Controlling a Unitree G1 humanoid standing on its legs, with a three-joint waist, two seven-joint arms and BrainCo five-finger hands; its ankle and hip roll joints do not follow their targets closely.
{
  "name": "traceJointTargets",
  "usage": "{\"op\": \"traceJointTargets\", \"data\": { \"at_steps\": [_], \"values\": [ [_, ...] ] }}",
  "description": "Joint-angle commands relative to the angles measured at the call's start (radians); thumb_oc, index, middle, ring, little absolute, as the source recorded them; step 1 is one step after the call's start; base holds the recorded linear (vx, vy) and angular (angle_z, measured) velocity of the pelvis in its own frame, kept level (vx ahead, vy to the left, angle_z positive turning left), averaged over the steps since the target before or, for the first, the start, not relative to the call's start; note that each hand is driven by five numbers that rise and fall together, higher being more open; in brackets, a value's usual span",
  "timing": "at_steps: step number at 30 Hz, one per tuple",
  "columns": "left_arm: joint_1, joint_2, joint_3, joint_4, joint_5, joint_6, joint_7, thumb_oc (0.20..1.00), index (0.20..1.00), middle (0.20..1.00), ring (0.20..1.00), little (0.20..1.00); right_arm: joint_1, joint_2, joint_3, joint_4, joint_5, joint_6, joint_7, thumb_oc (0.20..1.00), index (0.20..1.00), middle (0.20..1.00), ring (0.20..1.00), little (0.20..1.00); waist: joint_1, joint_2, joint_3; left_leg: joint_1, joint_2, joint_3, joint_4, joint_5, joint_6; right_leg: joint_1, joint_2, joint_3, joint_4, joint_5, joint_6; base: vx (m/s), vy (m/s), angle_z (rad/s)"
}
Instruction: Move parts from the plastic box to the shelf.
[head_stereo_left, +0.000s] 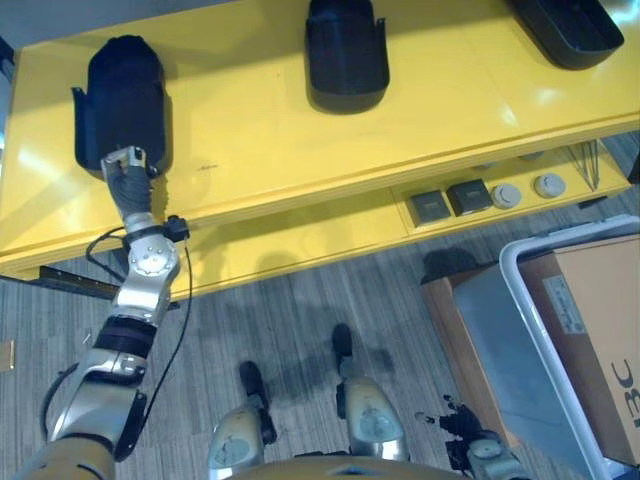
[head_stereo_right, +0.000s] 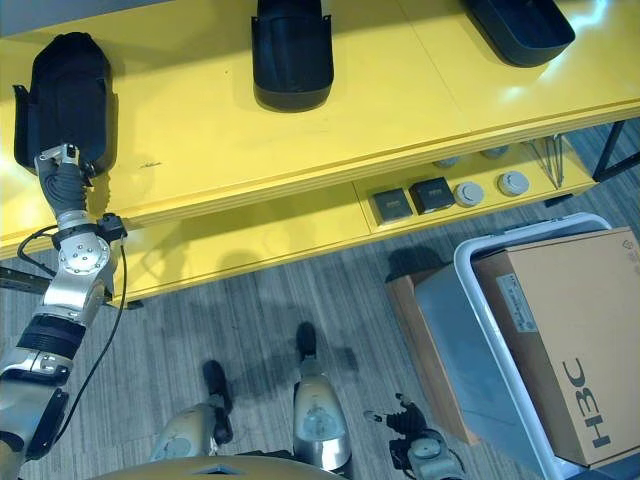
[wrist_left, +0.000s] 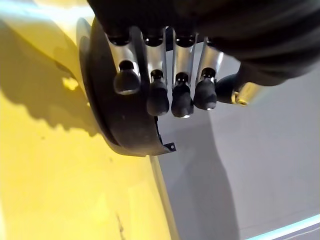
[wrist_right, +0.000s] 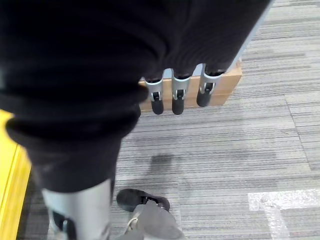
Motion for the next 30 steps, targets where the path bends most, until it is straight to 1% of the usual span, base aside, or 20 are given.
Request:
{"op": "traceJointTargets", "data": {
  "at_steps": [1, 4, 7, 10, 13, 17, 18, 21, 22, 23, 24, 25, 26, 27, 28, 29, 30],
  "values": [
    [-0.064, 0.029, 0.014, 0.082, -0.006, -0.001, 0.009, 0.200, 0.200, 0.200, 0.200, 0.200, 0.001, -0.046, 0.056, -0.021, -0.002, -0.010, 0.009, 1.000, 1.000, 1.000, 1.000, 1.000, -0.006, -0.003, -0.009, -0.119, 0.063, -0.075, 0.109, -0.027, -0.011, 0.019, -0.049, 0.017, 0.124, -0.146, 0.036, 0.00, 0.000, 0.00],
    [-0.076, 0.037, 0.014, 0.108, -0.020, 0.010, 0.007, 0.200, 0.200, 0.200, 0.200, 0.200, -0.002, -0.051, 0.058, -0.025, 0.002, -0.006, 0.008, 1.000, 1.000, 1.000, 1.000, 1.000, -0.008, -0.003, -0.011, -0.115, 0.063, -0.072, 0.106, -0.026, -0.012, 0.022, -0.048, 0.018, 0.121, -0.146, 0.036, 0.00, 0.000, 0.00],
    [-0.115, 0.049, 0.015, 0.182, -0.047, 0.012, 0.005, 0.200, 0.200, 0.200, 0.200, 0.200, -0.007, -0.059, 0.064, -0.030, 0.000, 0.005, 0.008, 1.000, 1.000, 1.000, 1.000, 1.000, -0.017, -0.003, -0.014, -0.110, 0.067, -0.066, 0.100, -0.024, -0.013, 0.022, -0.047, 0.020, 0.120, -0.146, 0.036, 0.00, 0.000, 0.00],
    [-0.146, 0.064, 0.007, 0.220, -0.081, 0.019, 0.005, 0.200, 0.200, 0.200, 0.200, 0.200, -0.012, -0.061, 0.067, -0.023, -0.008, 0.006, 0.014, 1.000, 1.000, 1.000, 1.000, 1.000, -0.023, -0.003, -0.019, -0.102, 0.068, -0.059, 0.095, -0.024, -0.012, 0.026, -0.048, 0.023, 0.117, -0.146, 0.037, 0.00, 0.000, 0.00],
    [-0.164, 0.072, 0.003, 0.241, -0.091, 0.003, -0.010, 0.200, 0.200, 0.200, 0.200, 0.200, -0.009, -0.057, 0.077, -0.028, -0.010, 0.006, 0.012, 1.000, 1.000, 1.000, 1.000, 1.000, -0.028, -0.005, -0.024, -0.098, 0.070, -0.054, 0.096, -0.026, -0.012, 0.028, -0.049, 0.024, 0.116, -0.147, 0.037, 0.00, -0.010, -0.07],
    [-0.138, 0.055, 0.005, 0.209, -0.077, -0.058, -0.075, 0.200, 0.200, 0.200, 0.200, 0.200, 0.001, -0.044, 0.073, -0.026, -0.016, -0.003, 0.002, 1.000, 1.000, 1.000, 1.000, 1.000, -0.022, -0.002, -0.031, -0.081, 0.067, -0.056, 0.085, -0.029, -0.009, 0.043, -0.051, 0.022, 0.108, -0.147, 0.037, 0.00, -0.007, -0.02],
    [-0.119, 0.047, 0.006, 0.169, -0.071, -0.075, -0.089, 1.000, 1.000, 1.000, 1.000, 1.000, 0.005, -0.038, 0.068, -0.027, -0.017, -0.002, -0.002, 1.000, 1.000, 1.000, 1.000, 1.000, -0.016, 0.000, -0.035, -0.075, 0.065, -0.059, 0.081, -0.030, -0.008, 0.051, -0.052, 0.018, 0.104, -0.146, 0.037, 0.00, 0.000, 0.00],
    [-0.060, 0.030, 0.012, 0.066, -0.071, -0.095, -0.137, 1.000, 1.000, 1.000, 1.000, 1.000, 0.017, -0.025, 0.051, -0.031, -0.028, 0.002, -0.004, 1.000, 1.000, 1.000, 1.000, 1.000, -0.004, 0.005, -0.045, -0.061, 0.059, -0.068, 0.071, -0.032, -0.005, 0.067, -0.054, 0.010, 0.096, -0.146, 0.037, 0.00, 0.000, 0.00],
    [-0.012, 0.018, 0.015, -0.016, -0.078, -0.094, -0.166, 1.000, 1.000, 1.000, 1.000, 1.000, 0.023, -0.015, 0.041, -0.024, -0.045, -0.003, -0.008, 1.000, 1.000, 1.000, 1.000, 1.000, 0.008, 0.009, -0.054, -0.051, 0.054, -0.075, 0.066, -0.035, -0.003, 0.078, -0.057, 0.001, 0.092, -0.146, 0.038, -0.01, -0.033, 0.01],
    [0.013, 0.010, 0.017, -0.053, -0.093, -0.088, -0.192, 1.000, 1.000, 1.000, 1.000, 1.000, 0.026, -0.010, 0.038, -0.019, -0.053, -0.005, -0.010, 1.000, 1.000, 1.000, 1.000, 1.000, 0.014, 0.011, -0.060, -0.046, 0.052, -0.079, 0.064, -0.036, -0.002, 0.085, -0.058, -0.003, 0.089, -0.146, 0.038, 0.00, 0.000, 0.00],
    [0.026, 0.005, 0.018, -0.077, -0.099, -0.078, -0.196, 1.000, 1.000, 1.000, 1.000, 1.000, 0.027, -0.008, 0.037, -0.019, -0.056, -0.005, -0.011, 1.000, 1.000, 1.000, 1.000, 1.000, 0.017, 0.011, -0.062, -0.044, 0.051, -0.081, 0.063, -0.036, -0.002, 0.088, -0.059, -0.005, 0.088, -0.146, 0.038, 0.00, -0.026, 0.04],
    [0.070, -0.016, 0.022, -0.139, -0.140, -0.071, -0.206, 1.000, 1.000, 1.000, 1.000, 1.000, 0.032, 0.002, 0.032, -0.017, -0.063, 0.000, -0.018, 1.000, 1.000, 1.000, 1.000, 1.000, 0.027, 0.014, -0.071, -0.037, 0.049, -0.088, 0.061, -0.037, -0.001, 0.100, -0.061, -0.013, 0.085, -0.146, 0.038, 0.01, -0.041, 0.12],
    [0.156, -0.052, 0.032, -0.253, -0.223, -0.075, -0.304, 1.000, 1.000, 1.000, 1.000, 1.000, 0.038, 0.020, 0.022, -0.011, -0.065, 0.015, -0.032, 1.000, 1.000, 1.000, 1.000, 1.000, 0.050, 0.022, -0.088, -0.021, 0.043, -0.102, 0.055, -0.039, 0.002, 0.122, -0.066, -0.028, 0.077, -0.143, 0.039, 0.01, -0.045, 0.18],
    [0.181, -0.060, 0.036, -0.285, -0.236, -0.074, -0.327, 1.000, 1.000, 1.000, 1.000, 1.000, 0.039, 0.024, 0.019, -0.008, -0.067, 0.018, -0.035, 1.000, 1.000, 1.000, 1.000, 1.000, 0.056, 0.024, -0.092, -0.017, 0.042, -0.105, 0.054, -0.040, 0.002, 0.128, -0.068, -0.034, 0.075, -0.142, 0.038, 0.02, -0.043, 0.23],
    [0.240, -0.079, 0.044, -0.358, -0.267, -0.058, -0.381, 1.000, 1.000, 1.000, 1.000, 1.000, 0.041, 0.034, 0.009, -0.013, -0.074, 0.034, -0.040, 1.000, 1.000, 1.000, 1.000, 1.000, 0.070, 0.029, -0.103, -0.007, 0.040, -0.114, 0.050, -0.040, 0.003, 0.145, -0.070, -0.045, 0.069, -0.139, 0.038, 0.02, -0.030, 0.23],
    [0.307, -0.100, 0.043, -0.423, -0.345, -0.007, -0.466, 1.000, 1.000, 1.000, 1.000, 1.000, 0.039, 0.043, -0.005, -0.016, -0.080, 0.052, -0.038, 1.000, 1.000, 1.000, 1.000, 1.000, 0.090, 0.036, -0.117, 0.004, 0.036, -0.126, 0.045, -0.040, 0.003, 0.161, -0.073, -0.056, 0.063, -0.135, 0.038, 0.03, -0.031, 0.20],
    [0.354, -0.103, 0.044, -0.455, -0.347, 0.028, -0.518, 1.000, 1.000, 1.000, 1.000, 1.000, 0.040, 0.047, -0.014, -0.022, -0.086, 0.069, -0.035, 1.000, 1.000, 1.000, 1.000, 1.000, 0.102, 0.040, -0.128, 0.014, 0.034, -0.133, 0.040, -0.040, 0.002, 0.176, -0.076, -0.065, 0.055, -0.132, 0.039, 0.02, -0.021, 0.16]
  ]
}}
